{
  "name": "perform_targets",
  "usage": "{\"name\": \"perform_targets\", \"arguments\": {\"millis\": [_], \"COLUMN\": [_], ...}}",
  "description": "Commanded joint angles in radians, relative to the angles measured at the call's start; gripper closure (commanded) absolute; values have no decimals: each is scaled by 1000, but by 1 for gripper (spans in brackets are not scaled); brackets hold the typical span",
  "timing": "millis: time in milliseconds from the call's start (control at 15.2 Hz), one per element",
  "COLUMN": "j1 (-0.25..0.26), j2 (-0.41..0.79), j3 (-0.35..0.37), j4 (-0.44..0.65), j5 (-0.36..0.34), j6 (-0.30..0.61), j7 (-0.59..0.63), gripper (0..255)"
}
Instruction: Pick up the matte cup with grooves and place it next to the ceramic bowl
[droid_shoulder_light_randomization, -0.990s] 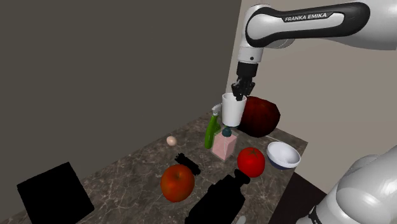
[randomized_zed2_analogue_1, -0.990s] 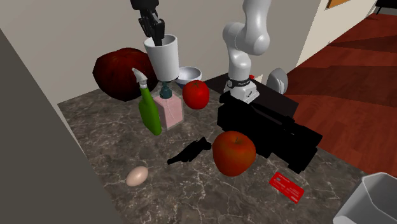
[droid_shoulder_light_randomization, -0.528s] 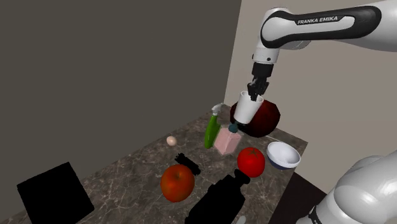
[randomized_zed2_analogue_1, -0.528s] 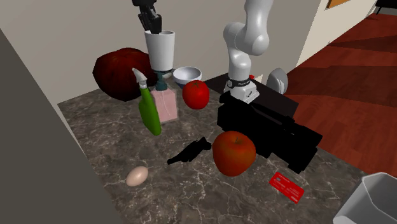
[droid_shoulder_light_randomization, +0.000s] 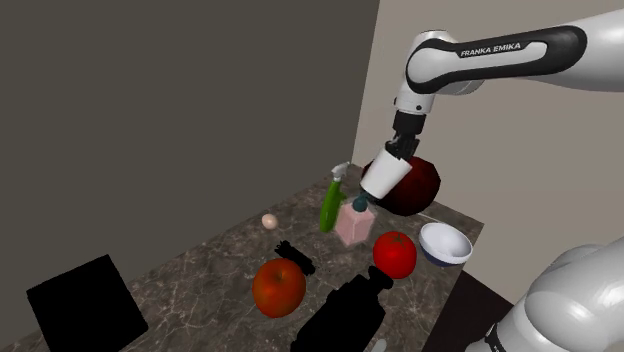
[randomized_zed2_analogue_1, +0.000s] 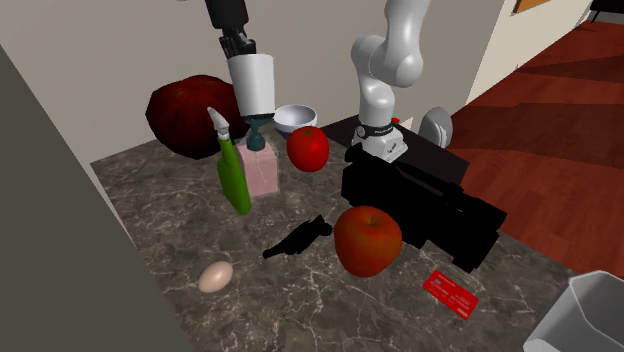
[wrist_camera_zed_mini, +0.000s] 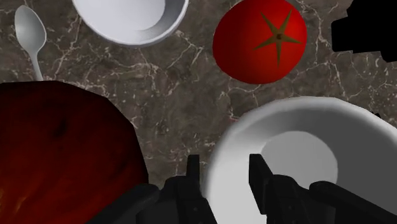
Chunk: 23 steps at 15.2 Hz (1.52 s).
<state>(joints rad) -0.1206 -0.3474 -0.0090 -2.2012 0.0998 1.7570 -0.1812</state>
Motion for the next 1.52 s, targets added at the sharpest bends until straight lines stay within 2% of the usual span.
{"name": "perform_targets", "arguments": {"millis": [0,660,1188,1386,1452], "j1": [-2,-15,-175,-261,-228], "j2": [11,42,81,97,95], "j3": [3,18,173,259,234], "j4": [-36,-143,-213,-236,-207], "j5": [-16,-8,40,64,515], "j6": [24,162,271,312,244], "j7": [-1,-15,-60,-80,-67], "gripper": [255,255,255,255,0]}}
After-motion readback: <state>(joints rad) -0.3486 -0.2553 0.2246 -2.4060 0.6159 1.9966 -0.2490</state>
